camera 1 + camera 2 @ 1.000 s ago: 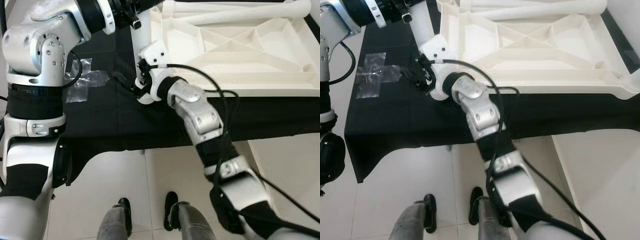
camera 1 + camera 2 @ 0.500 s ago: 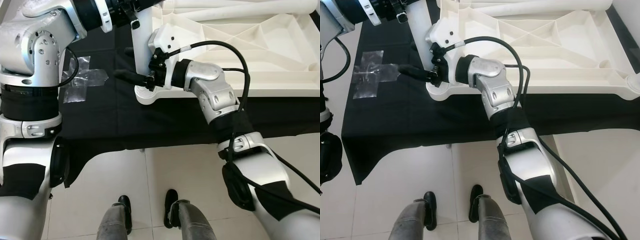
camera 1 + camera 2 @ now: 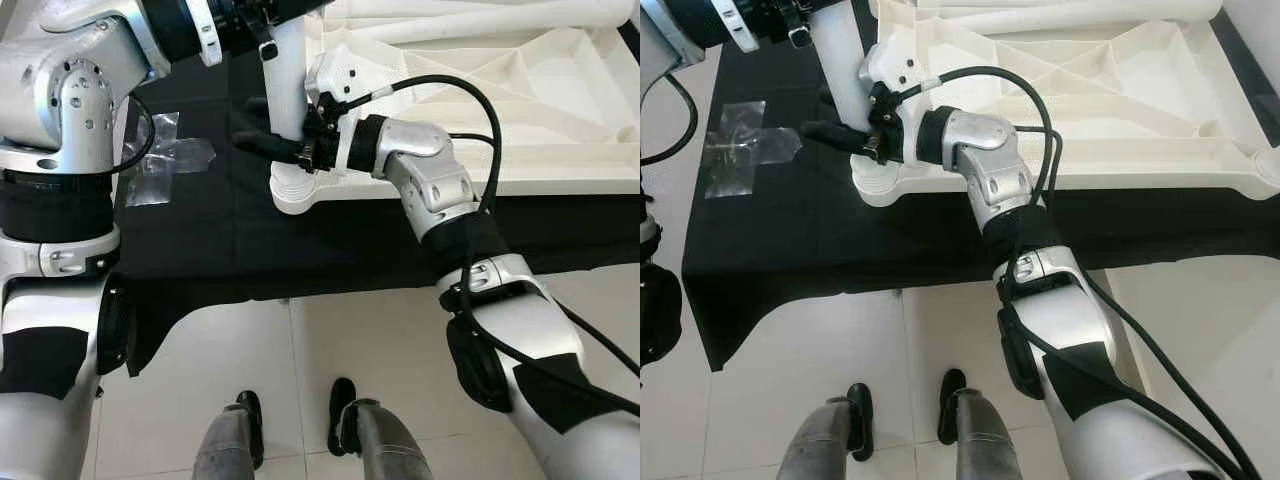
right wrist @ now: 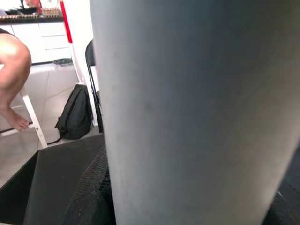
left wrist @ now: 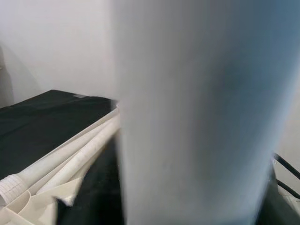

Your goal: Building children table

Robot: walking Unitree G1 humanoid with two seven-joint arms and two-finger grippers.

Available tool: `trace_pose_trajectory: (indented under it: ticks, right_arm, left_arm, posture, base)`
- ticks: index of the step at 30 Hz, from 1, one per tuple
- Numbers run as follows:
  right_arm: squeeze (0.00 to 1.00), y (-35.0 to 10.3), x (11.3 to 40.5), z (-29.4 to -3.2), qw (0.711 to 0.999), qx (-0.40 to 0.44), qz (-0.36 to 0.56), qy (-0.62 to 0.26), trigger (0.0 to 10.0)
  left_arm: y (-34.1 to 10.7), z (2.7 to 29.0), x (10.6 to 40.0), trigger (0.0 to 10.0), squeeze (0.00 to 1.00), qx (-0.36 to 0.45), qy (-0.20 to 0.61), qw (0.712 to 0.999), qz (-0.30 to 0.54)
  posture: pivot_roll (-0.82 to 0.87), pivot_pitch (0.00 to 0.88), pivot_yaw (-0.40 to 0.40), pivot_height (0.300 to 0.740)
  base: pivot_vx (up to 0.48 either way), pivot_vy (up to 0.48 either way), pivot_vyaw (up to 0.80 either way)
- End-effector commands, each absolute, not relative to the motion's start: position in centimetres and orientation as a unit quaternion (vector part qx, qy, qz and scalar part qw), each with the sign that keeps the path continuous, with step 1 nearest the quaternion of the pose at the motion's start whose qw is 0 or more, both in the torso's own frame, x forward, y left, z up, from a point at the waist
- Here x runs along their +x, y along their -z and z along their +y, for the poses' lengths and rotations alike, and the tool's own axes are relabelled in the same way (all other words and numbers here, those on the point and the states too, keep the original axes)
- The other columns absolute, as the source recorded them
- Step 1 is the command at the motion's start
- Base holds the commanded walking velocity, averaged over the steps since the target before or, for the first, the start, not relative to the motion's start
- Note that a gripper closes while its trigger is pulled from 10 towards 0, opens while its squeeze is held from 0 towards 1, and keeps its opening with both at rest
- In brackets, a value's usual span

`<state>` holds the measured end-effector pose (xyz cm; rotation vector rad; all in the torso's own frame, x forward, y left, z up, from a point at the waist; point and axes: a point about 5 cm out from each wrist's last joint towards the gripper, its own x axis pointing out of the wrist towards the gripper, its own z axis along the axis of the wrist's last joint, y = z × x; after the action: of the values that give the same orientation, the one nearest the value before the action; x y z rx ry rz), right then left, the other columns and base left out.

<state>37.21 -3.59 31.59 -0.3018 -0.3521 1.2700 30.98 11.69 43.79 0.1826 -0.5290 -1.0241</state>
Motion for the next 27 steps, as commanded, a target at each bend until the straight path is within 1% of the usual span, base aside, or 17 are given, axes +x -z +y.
trace_pose_trajectory:
  ticks: [1, 3, 4, 5, 6, 7, 8, 9, 10, 11, 12, 15, 16, 21, 23, 25, 27]
  right_arm:
    - [0.0, -31.4, 35.1, 0.2, 0.706, -0.154, -0.188, -0.665, 0.0]
    - [0.0, -30.5, 35.5, -0.1, 0.743, -0.135, -0.178, -0.632, 0.0]
    - [0.0, -30.5, 35.5, -0.1, 0.743, -0.135, -0.178, -0.632, 0.0]
    - [0.0, -29.6, 35.6, -0.1, 0.765, -0.131, -0.169, -0.608, 0.0]
    - [0.0, -28.3, 35.5, 0.0, 0.791, -0.123, -0.151, -0.58, 0.0]
    - [0.0, -28.3, 35.5, 0.0, 0.791, -0.123, -0.151, -0.58, 0.0]
    - [0.0, -27.5, 35.5, 0.1, 0.807, -0.118, -0.139, -0.562, 0.0]
    - [0.0, -27.5, 35.5, 0.1, 0.807, -0.118, -0.139, -0.562, 0.0]
    - [0.0, -24.7, 35.1, 1.5, 0.88, -0.091, -0.086, -0.458, 0.0]
    - [0.0, -21.8, 33.8, 2.8, 0.931, -0.091, -0.035, -0.351, 0.0]
    - [0.0, -21.4, 33.5, 3.1, 0.938, -0.094, -0.032, -0.331, 0.0]
    - [0.0, -21.2, 33.7, 3.4, 0.936, -0.074, -0.018, -0.343, 0.0]
    - [0.0, -21.9, 34.8, 3.4, 0.94, -0.051, -0.019, -0.335, 0.0]
    - [0.0, -23.1, 35.8, 2.8, 0.941, -0.056, -0.038, -0.331, 0.0]
    - [0.0, -23.7, 36.4, 2.4, 0.943, -0.059, -0.047, -0.324, 0.0]
    - [0.0, -23.9, 36.6, 2.3, 0.944, -0.061, -0.05, -0.32, 0.0]
    - [0.0, -24.2, 36.7, 1.9, 0.95, -0.064, -0.052, -0.302, 0.0]
  left_arm:
    - [-42.8, 10.8, 31.7, 10.0, 1.0, 0.085, 0.485, 0.841, -0.226]
    - [-42.8, 10.9, 31.8, 10.0, 1.0, 0.08, 0.48, 0.845, -0.224]
    - [-42.8, 10.9, 31.8, 10.0, 1.0, 0.08, 0.48, 0.845, -0.224]
    - [-43.1, 11.0, 31.9, 10.0, 1.0, 0.079, 0.474, 0.847, -0.228]
    - [-43.4, 11.3, 32.0, 10.0, 0.0, 0.075, 0.468, 0.85, -0.231]
    - [-43.4, 11.3, 32.0, 10.0, 0.0, 0.075, 0.468, 0.85, -0.231]
    - [-43.5, 11.5, 32.0, 10.0, 0.0, 0.072, 0.464, 0.852, -0.232]
    - [-43.5, 11.5, 32.0, 10.0, 0.0, 0.072, 0.464, 0.852, -0.232]
    - [-43.6, 11.7, 32.1, 10.0, 0.0, 0.074, 0.458, 0.854, -0.234]
    - [-43.5, 12.0, 32.2, 10.0, 0.0, 0.083, 0.455, 0.855, -0.234]
    - [-43.5, 12.0, 32.3, 10.0, 0.0, 0.086, 0.454, 0.855, -0.234]
    - [-43.4, 12.1, 32.3, 10.0, 0.0, 0.084, 0.454, 0.856, -0.233]
    - [-43.5, 12.1, 32.1, 10.0, 0.0, 0.082, 0.453, 0.856, -0.235]
    - [-43.9, 12.7, 31.8, 10.0, 0.0, 0.089, 0.441, 0.861, -0.238]
    - [-43.7, 13.0, 31.4, 10.0, 0.0, 0.09, 0.45, 0.862, -0.217]
    - [-43.2, 13.2, 31.0, 10.0, 0.0, 0.095, 0.462, 0.857, -0.209]
    - [-41.9, 14.4, 29.7, 10.0, 0.0, 0.08, 0.477, 0.854, -0.192]
  posture:
    - [0.12, 0.337, -0.02, 0.74]
    - [0.11, 0.334, -0.016, 0.74]
    - [0.11, 0.334, -0.016, 0.74]
    - [0.11, 0.334, -0.014, 0.74]
    - [0.11, 0.335, -0.015, 0.74]
    - [0.11, 0.335, -0.015, 0.74]
    - [0.11, 0.335, -0.015, 0.74]
    - [0.11, 0.335, -0.015, 0.74]
    - [0.09, 0.328, -0.018, 0.74]
    - [0.1, 0.326, -0.02, 0.74]
    - [0.1, 0.326, -0.02, 0.74]
    - [0.11, 0.323, -0.009, 0.74]
    - [0.11, 0.312, -0.013, 0.74]
    - [0.11, 0.31, -0.017, 0.74]
    - [0.12, 0.314, -0.019, 0.74]
    - [0.12, 0.313, -0.019, 0.74]
    - [0.13, 0.313, -0.02, 0.74]
  base:
    - [0.0, 0.0, 0.0]
    - [0.0, 0.0, 0.0]
    - [0.0, 0.0, 0.0]
    - [0.0, 0.0, 0.0]
    - [0.0, 0.0, 0.0]
    - [0.0, 0.0, 0.0]
    - [0.0, 0.0, 0.0]
    - [0.0, 0.0, 0.0]
    - [0.0, 0.0, 0.0]
    - [0.0, 0.0, 0.0]
    - [0.0, 0.0, 0.0]
    - [0.0, 0.0, 0.0]
    - [0.0, 0.0, 0.0]
    - [0.0, 0.0, 0.0]
    - [0.0, 0.0, 0.0]
    - [0.0, 0.0, 0.0]
    - [0.0, 0.0, 0.0]
